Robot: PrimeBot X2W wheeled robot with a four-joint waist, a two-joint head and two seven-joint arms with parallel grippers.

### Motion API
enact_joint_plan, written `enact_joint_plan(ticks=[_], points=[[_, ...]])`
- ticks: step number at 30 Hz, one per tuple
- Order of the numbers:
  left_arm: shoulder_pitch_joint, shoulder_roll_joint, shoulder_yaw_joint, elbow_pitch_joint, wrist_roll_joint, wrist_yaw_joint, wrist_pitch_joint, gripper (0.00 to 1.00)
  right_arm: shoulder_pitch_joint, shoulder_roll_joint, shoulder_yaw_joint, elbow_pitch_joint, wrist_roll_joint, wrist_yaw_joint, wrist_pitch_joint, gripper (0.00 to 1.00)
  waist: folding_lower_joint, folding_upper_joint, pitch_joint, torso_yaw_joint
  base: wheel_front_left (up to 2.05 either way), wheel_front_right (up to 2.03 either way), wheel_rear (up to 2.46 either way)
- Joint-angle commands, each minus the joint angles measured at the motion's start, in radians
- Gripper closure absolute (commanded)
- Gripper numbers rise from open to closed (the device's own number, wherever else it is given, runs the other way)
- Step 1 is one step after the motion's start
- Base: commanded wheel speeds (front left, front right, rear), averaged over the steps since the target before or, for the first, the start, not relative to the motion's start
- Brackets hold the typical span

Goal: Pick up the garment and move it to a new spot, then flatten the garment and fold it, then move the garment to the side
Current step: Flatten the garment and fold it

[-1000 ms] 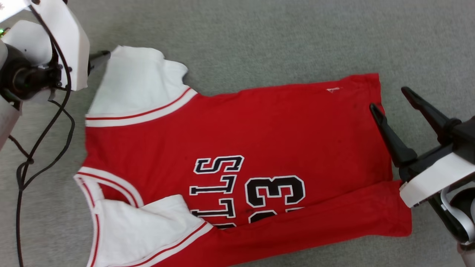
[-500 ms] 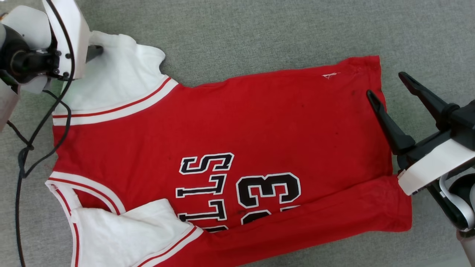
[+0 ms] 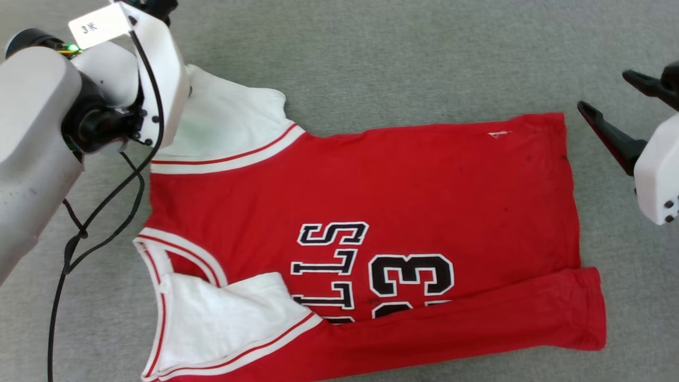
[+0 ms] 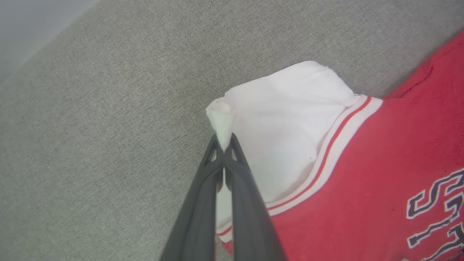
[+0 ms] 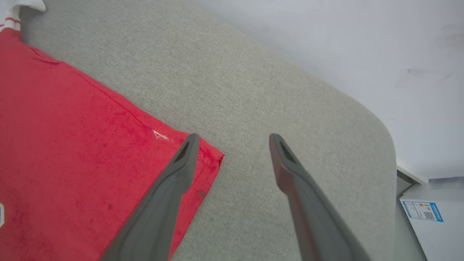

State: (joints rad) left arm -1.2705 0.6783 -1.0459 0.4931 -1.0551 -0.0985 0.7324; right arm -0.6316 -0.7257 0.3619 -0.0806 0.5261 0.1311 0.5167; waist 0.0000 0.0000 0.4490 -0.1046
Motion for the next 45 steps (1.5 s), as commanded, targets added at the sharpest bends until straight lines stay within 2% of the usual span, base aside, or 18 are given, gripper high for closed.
enact_joint_plan(ticks=[1,3,4,7,14,21,28,29,30,37,45], points=[[0.016,-0.008,-0.005,-0.014,0.006,-0.006,-0.013,1.0,-0.055,-0.035,0.049,0.021,0.055,-0.001,0.097,0.0,0.0,0.0,-0.021,0.03,0.0,0.0,0.0],[0.016,-0.018,-0.005,-0.029,0.005,-0.006,-0.02,1.0,-0.103,-0.071,0.101,0.043,0.114,-0.001,0.205,0.0,0.0,0.0,-0.023,0.044,0.0,0.0,0.0],[0.016,-0.018,-0.005,-0.029,0.005,-0.006,-0.02,1.0,-0.103,-0.071,0.101,0.043,0.114,-0.001,0.205,0.0,0.0,0.0,-0.023,0.044,0.0,0.0,0.0],[0.006,-0.027,-0.011,-0.045,0.016,-0.008,-0.03,1.0,-0.174,-0.109,0.167,0.09,0.167,-0.001,0.342,0.0,0.0,0.0,-0.018,0.067,0.0,0.0,0.0],[-0.024,-0.05,-0.02,-0.072,0.036,-0.013,-0.048,1.0,-0.28,-0.061,0.223,0.229,0.226,-0.001,0.475,0.0,0.0,0.0,0.023,0.104,0.0,0.0,0.0],[-0.045,-0.061,-0.021,-0.079,0.042,-0.017,-0.067,1.0,-0.293,0.011,0.233,0.385,0.228,-0.001,0.449,0.0,0.0,0.0,0.063,0.134,0.0,0.0,0.0],[-0.042,-0.058,-0.031,-0.062,0.046,-0.023,-0.085,1.0,-0.224,0.023,0.315,0.462,0.238,0.0,0.422,0.0,0.0,0.0,0.072,0.14,0.0,0.0,0.0],[-0.039,-0.058,-0.032,-0.059,0.045,-0.024,-0.088,1.0,-0.225,0.021,0.321,0.465,0.236,0.0,0.409,0.58,0.0,0.0,0.068,0.139,0.0,0.0,0.0],[-0.036,-0.057,-0.034,-0.055,0.045,-0.025,-0.093,1.0,-0.229,0.021,0.321,0.467,0.242,0.0,0.393,1.0,0.0,0.0,0.063,0.137,0.0,0.0,0.0],[-0.001,-0.04,-0.045,-0.058,0.031,-0.029,-0.142,1.0,-0.257,0.007,0.315,0.458,0.268,-0.001,0.251,1.0,0.0,0.0,-0.01,0.133,0.0,0.0,0.0],[0.117,0.026,-0.069,-0.151,0.001,-0.03,-0.219,1.0,-0.158,-0.037,0.346,0.411,0.313,-0.001,0.102,1.0,0.0,0.0,-0.124,0.134,0.0,0.0,0.0]])
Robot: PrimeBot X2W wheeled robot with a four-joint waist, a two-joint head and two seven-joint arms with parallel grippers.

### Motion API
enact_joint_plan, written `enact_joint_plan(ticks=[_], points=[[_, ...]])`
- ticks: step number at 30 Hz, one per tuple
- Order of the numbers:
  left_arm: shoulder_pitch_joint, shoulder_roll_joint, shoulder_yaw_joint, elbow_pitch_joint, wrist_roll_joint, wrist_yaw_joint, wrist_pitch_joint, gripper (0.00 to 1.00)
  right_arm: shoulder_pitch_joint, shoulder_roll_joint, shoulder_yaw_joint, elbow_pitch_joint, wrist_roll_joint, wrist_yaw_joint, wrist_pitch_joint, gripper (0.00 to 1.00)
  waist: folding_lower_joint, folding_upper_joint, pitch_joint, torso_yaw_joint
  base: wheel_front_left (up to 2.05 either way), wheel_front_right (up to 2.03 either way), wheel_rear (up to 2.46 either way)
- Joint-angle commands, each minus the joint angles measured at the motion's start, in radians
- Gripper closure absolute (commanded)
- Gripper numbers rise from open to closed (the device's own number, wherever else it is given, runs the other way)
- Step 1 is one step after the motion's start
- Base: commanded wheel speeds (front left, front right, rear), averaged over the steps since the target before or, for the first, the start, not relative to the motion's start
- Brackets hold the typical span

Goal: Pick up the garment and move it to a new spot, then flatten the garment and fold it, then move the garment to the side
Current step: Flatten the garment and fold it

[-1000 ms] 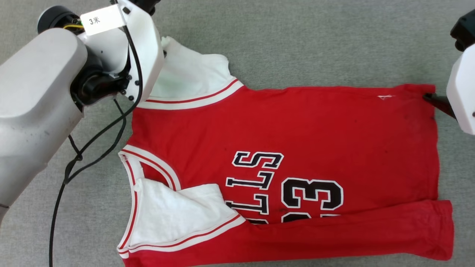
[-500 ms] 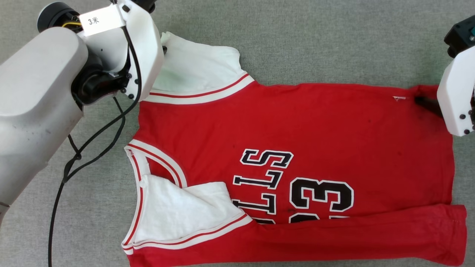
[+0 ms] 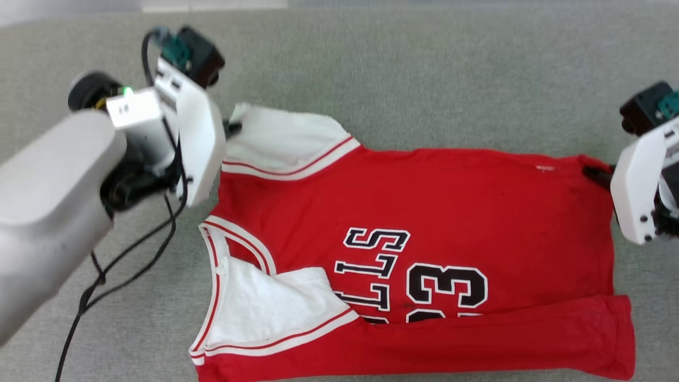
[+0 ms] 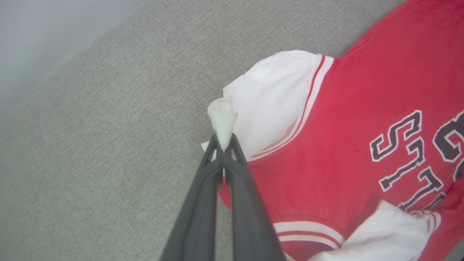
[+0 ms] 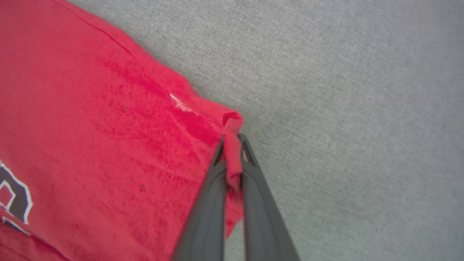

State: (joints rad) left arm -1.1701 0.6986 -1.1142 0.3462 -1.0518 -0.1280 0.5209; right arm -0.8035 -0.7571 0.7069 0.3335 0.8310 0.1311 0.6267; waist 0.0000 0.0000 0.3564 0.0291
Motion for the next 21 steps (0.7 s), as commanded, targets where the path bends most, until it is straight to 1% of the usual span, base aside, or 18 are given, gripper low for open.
enact_joint_plan(ticks=[1,4,7,15,21], points=[[0.035,0.018,-0.004,-0.02,-0.005,-0.001,-0.016,1.0,0.032,-0.014,0.002,-0.005,0.012,-0.001,-0.022,1.0,0.0,0.0,-0.044,0.002,0.0,0.0,0.0],[0.099,0.051,-0.018,-0.063,-0.011,0.008,-0.035,1.0,0.083,-0.032,0.009,-0.017,0.026,-0.001,-0.055,1.0,0.0,0.0,-0.081,0.002,0.0,0.0,0.0],[0.156,0.085,-0.035,-0.115,-0.013,0.027,-0.043,1.0,0.134,-0.047,0.007,-0.026,0.034,-0.001,-0.085,1.0,0.0,0.0,-0.113,0.002,0.0,0.0,0.0],[0.338,0.168,-0.087,-0.238,-0.041,0.09,-0.068,1.0,0.295,-0.057,-0.008,-0.058,0.063,-0.001,-0.154,1.0,0.0,0.0,-0.192,-0.01,0.0,0.0,0.0],[0.474,0.199,-0.119,-0.284,-0.063,0.13,-0.093,1.0,0.413,-0.059,-0.019,-0.081,0.068,-0.001,-0.19,1.0,0.0,0.0,-0.222,-0.017,0.0,0.0,0.0]])
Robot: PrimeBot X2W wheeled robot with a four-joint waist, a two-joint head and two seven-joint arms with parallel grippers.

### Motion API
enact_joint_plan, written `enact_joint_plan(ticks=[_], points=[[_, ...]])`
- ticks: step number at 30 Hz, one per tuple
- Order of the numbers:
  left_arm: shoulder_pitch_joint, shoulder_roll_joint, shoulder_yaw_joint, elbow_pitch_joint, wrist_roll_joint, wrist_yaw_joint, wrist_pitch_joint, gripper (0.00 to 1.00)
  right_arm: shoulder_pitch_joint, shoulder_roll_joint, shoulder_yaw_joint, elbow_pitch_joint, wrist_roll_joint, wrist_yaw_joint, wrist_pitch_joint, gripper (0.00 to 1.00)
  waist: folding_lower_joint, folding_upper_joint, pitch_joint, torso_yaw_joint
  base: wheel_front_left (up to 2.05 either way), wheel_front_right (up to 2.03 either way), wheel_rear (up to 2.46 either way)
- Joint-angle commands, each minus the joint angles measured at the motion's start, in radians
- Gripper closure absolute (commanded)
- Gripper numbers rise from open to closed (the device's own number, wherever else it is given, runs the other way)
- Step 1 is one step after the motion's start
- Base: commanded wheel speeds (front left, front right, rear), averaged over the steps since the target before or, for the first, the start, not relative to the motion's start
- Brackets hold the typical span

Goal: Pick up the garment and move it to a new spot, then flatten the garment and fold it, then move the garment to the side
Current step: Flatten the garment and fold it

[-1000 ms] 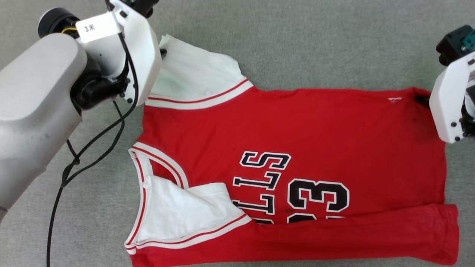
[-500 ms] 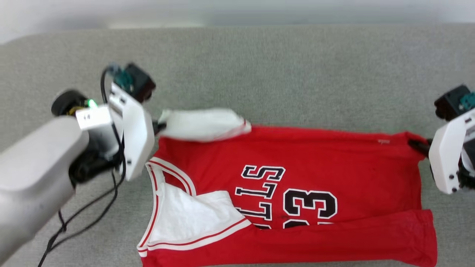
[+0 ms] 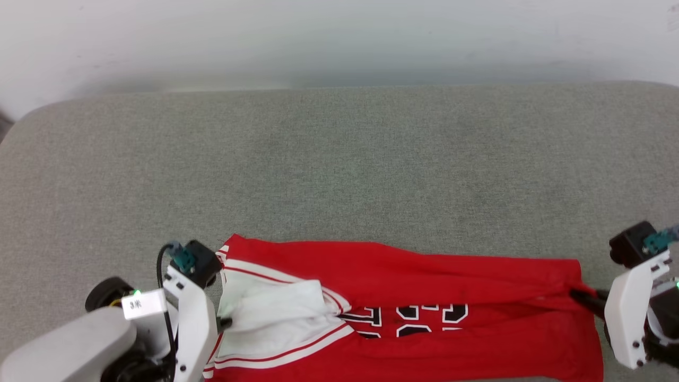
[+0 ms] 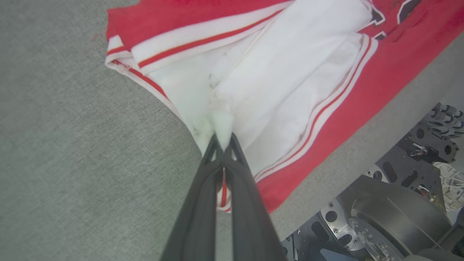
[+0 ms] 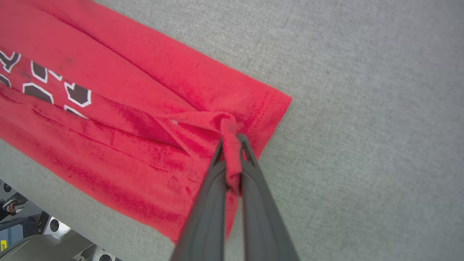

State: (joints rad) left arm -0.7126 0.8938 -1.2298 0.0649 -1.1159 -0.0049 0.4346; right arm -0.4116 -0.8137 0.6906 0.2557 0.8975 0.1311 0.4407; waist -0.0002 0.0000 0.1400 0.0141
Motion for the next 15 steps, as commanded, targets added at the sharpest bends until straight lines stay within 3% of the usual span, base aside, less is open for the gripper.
enact_joint_plan(ticks=[1,12,13,14,15], points=[[0.037,0.004,-0.008,-0.006,0.0,0.01,-0.009,1.0,0.04,-0.003,-0.005,-0.007,0.001,-0.001,-0.009,1.0,0.0002,0.0,-0.008,-0.002,0.0,0.0,0.0],[0.137,-0.031,-0.014,0.028,-0.014,0.043,-0.064,1.0,0.149,0.043,-0.023,0.036,-0.016,-0.001,-0.019,0.97,0.0002,0.0,0.0,-0.001,0.0,0.0,0.0],[0.139,-0.036,-0.011,0.031,-0.01,0.044,-0.074,0.81,0.15,0.049,-0.024,0.043,-0.021,-0.001,-0.022,0.69,0.0002,0.0,-0.001,-0.001,0.0,0.0,0.0],[0.135,-0.038,-0.009,0.032,0.008,0.05,-0.091,0.3,0.147,0.053,-0.027,0.047,-0.026,-0.001,-0.027,0.0,0.0002,0.0,-0.002,-0.001,0.0,0.0,0.0],[0.132,-0.04,-0.002,0.034,0.011,0.057,-0.11,0.0,0.143,0.057,-0.036,0.047,-0.027,-0.001,-0.037,0.0,0.0002,0.0,-0.005,-0.001,0.0,0.0,0.0]])
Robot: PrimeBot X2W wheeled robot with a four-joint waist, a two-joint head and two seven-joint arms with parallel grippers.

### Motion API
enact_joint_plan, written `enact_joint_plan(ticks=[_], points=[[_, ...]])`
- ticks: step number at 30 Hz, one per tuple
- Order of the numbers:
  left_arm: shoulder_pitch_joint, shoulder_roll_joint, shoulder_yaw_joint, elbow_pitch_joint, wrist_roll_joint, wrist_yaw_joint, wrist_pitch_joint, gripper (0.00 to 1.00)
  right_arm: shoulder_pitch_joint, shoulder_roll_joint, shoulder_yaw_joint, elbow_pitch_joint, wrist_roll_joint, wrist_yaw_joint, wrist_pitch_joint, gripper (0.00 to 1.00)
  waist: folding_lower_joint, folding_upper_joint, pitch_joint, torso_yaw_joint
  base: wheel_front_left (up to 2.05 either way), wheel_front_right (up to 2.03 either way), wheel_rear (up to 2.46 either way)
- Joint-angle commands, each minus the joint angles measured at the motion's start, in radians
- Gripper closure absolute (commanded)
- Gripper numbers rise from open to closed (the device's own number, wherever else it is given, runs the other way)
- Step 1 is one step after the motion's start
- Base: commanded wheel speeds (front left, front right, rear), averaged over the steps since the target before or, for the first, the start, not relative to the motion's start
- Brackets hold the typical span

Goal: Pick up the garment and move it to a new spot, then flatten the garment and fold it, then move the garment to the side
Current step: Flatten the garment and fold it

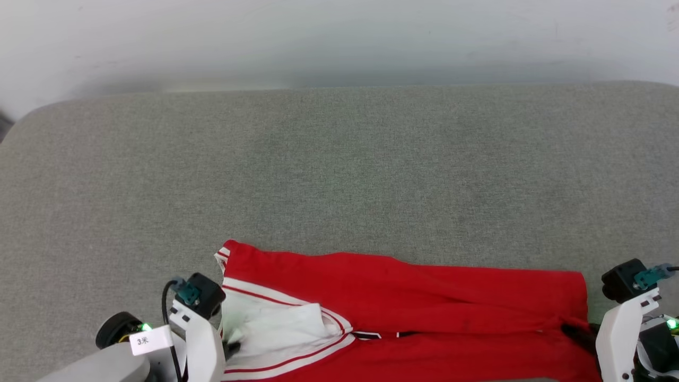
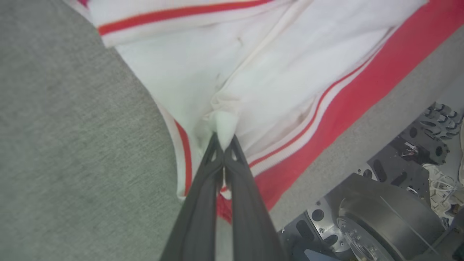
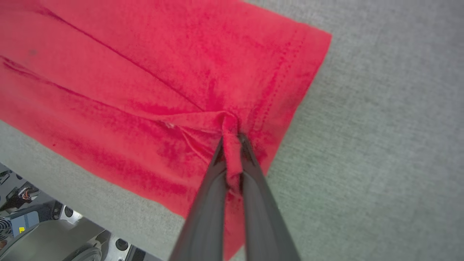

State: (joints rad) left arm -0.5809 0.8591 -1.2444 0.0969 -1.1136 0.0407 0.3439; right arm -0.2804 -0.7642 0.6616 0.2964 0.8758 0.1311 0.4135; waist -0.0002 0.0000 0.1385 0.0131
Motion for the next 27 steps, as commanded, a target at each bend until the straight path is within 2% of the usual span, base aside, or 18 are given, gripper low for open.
enact_joint_plan(ticks=[1,8,15,18,23,27], points=[[0.0,-0.005,0.013,0.002,0.009,0.011,-0.019,0.0,0.011,0.007,-0.007,0.007,-0.006,-0.001,-0.01,0.0,0.0002,0.0,-0.003,0.0,0.0,0.0,0.0],[0.014,0.015,0.061,-0.025,0.08,0.08,-0.189,0.0,0.019,-0.035,-0.072,-0.068,0.016,-0.001,-0.062,0.0,0.0002,0.0,-0.036,0.0,0.0,0.0,0.0],[0.064,-0.003,0.162,-0.026,0.137,0.234,-0.476,0.0,0.053,-0.068,-0.227,-0.089,0.061,-0.001,-0.105,0.0,0.0002,0.0,-0.049,0.002,0.0,0.0,0.0],[0.095,-0.018,0.198,-0.015,0.157,0.295,-0.565,0.0,0.078,-0.052,-0.287,-0.066,0.083,-0.001,-0.113,0.0,0.0002,0.0,-0.048,0.006,0.0,0.0,0.0],[0.151,-0.065,0.294,-0.01,0.217,0.387,-0.609,0.0,0.125,-0.018,-0.35,-0.017,0.117,-0.001,-0.109,0.0,0.0002,0.0,-0.041,0.018,0.0,0.0,0.0],[0.224,-0.119,0.426,-0.039,0.327,0.427,-0.609,0.0,0.152,0.027,-0.374,0.011,0.142,-0.001,-0.103,0.0,0.0002,0.0,-0.034,0.028,0.0,0.0,0.0]])
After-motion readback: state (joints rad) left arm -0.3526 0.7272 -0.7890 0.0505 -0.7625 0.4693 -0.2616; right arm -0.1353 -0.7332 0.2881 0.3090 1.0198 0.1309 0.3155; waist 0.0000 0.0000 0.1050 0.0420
